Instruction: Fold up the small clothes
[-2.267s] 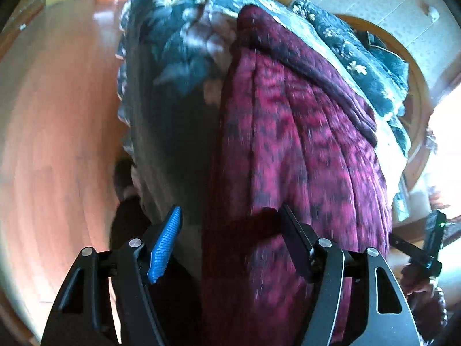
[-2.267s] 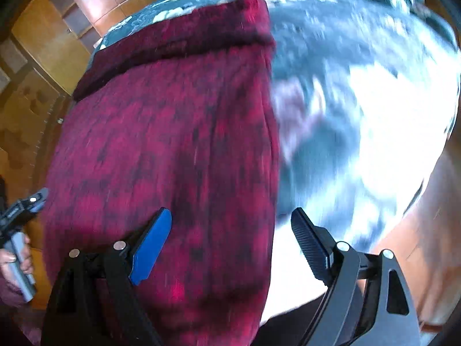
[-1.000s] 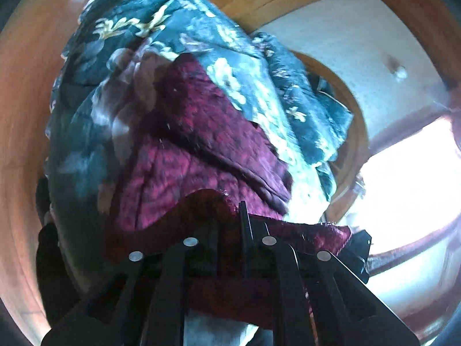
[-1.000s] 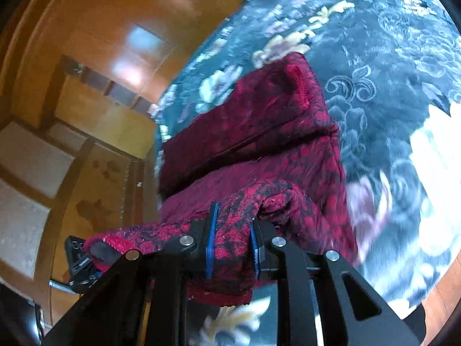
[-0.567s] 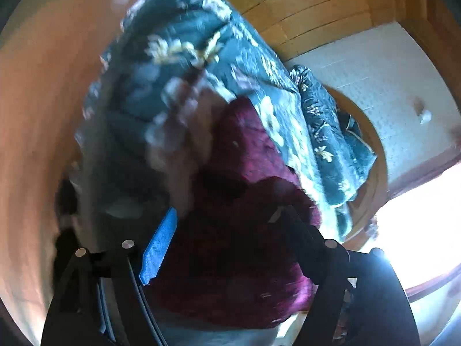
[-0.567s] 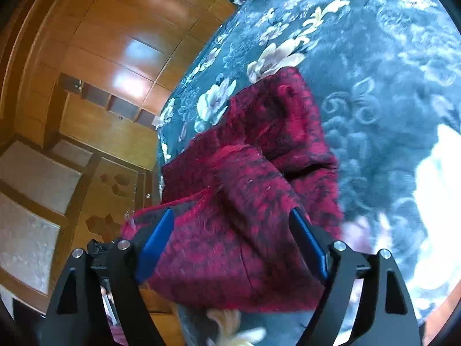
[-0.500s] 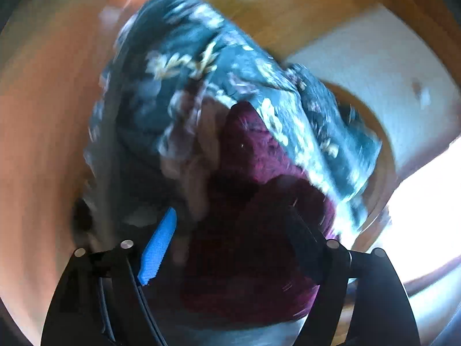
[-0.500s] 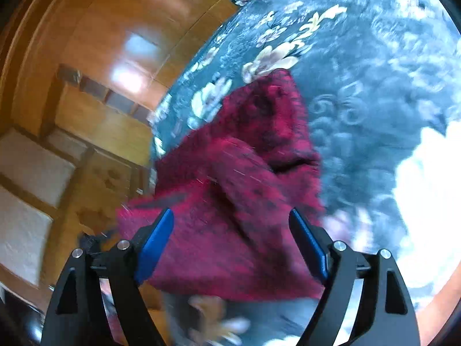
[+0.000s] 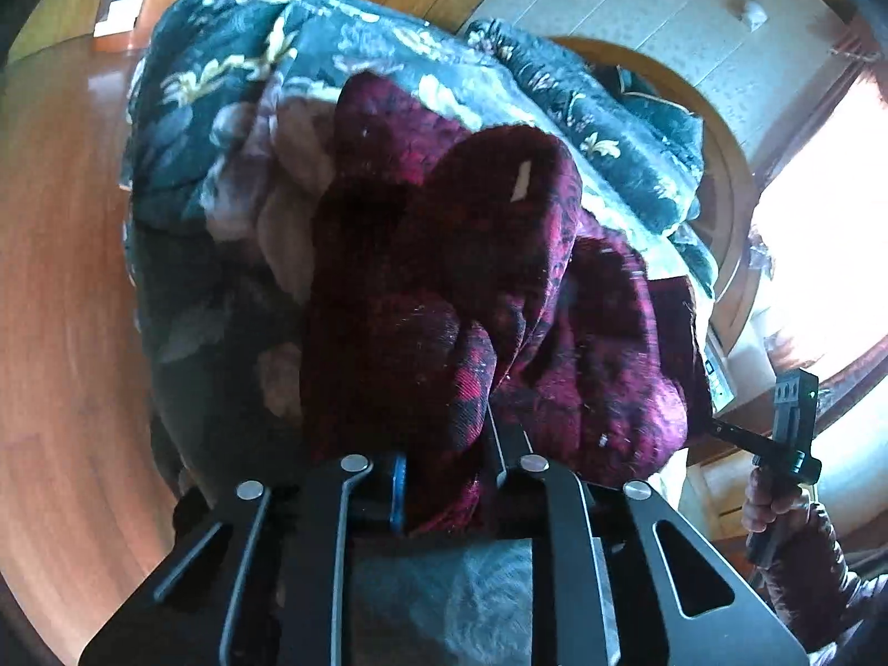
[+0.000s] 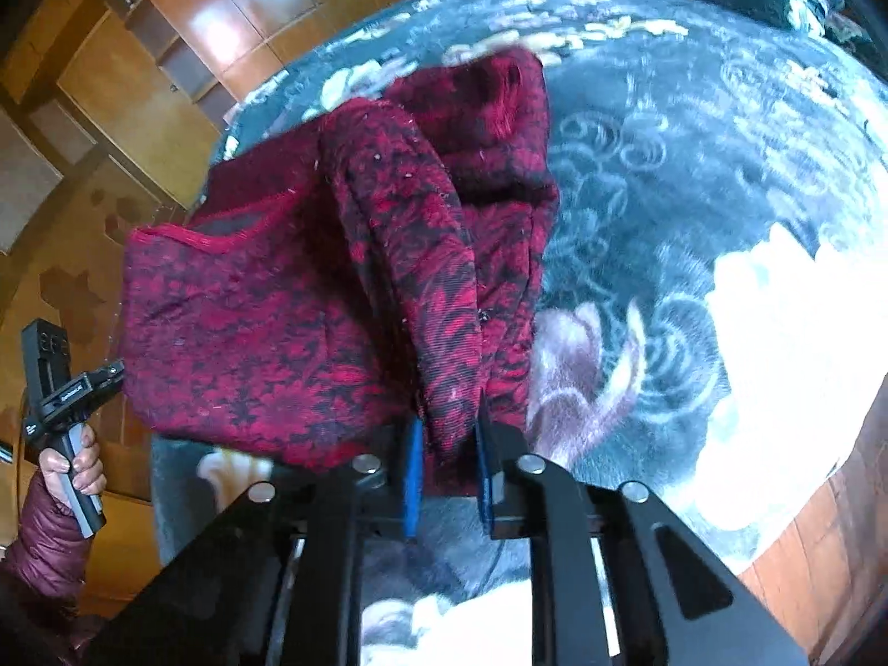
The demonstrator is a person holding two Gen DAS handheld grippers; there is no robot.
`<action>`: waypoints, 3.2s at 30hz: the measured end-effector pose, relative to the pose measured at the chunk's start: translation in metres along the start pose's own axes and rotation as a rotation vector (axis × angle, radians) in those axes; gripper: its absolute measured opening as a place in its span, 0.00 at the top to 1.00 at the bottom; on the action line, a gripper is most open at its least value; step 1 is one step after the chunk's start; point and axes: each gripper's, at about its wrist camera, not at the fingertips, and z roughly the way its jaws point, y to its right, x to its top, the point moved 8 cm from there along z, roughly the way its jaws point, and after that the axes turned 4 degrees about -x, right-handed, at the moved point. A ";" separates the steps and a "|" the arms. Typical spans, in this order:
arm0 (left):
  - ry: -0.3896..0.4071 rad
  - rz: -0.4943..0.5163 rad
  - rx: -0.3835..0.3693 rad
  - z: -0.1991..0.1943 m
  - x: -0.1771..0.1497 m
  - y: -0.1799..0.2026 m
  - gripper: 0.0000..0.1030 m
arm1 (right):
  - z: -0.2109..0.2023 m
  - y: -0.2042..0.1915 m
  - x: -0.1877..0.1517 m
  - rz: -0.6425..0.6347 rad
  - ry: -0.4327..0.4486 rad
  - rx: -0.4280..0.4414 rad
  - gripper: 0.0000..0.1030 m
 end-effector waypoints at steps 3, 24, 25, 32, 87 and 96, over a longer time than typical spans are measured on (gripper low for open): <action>0.021 0.003 -0.018 -0.018 -0.004 0.008 0.85 | -0.018 -0.004 -0.008 0.000 0.017 0.011 0.89; 0.099 0.026 0.023 -0.091 -0.054 0.039 0.36 | -0.062 0.005 -0.095 0.024 -0.043 -0.047 0.70; 0.109 0.038 0.024 -0.091 -0.048 0.040 0.36 | -0.065 0.004 -0.089 0.013 -0.021 -0.062 0.68; 0.072 0.103 -0.007 -0.053 -0.016 0.049 0.34 | -0.068 -0.032 -0.038 -0.097 0.122 -0.111 0.56; 0.065 0.391 0.283 -0.026 -0.004 0.056 0.28 | 0.009 0.023 -0.024 0.035 0.045 -0.291 0.65; 0.004 0.340 0.232 -0.008 -0.003 0.046 0.28 | 0.009 0.023 -0.024 0.037 0.049 -0.286 0.65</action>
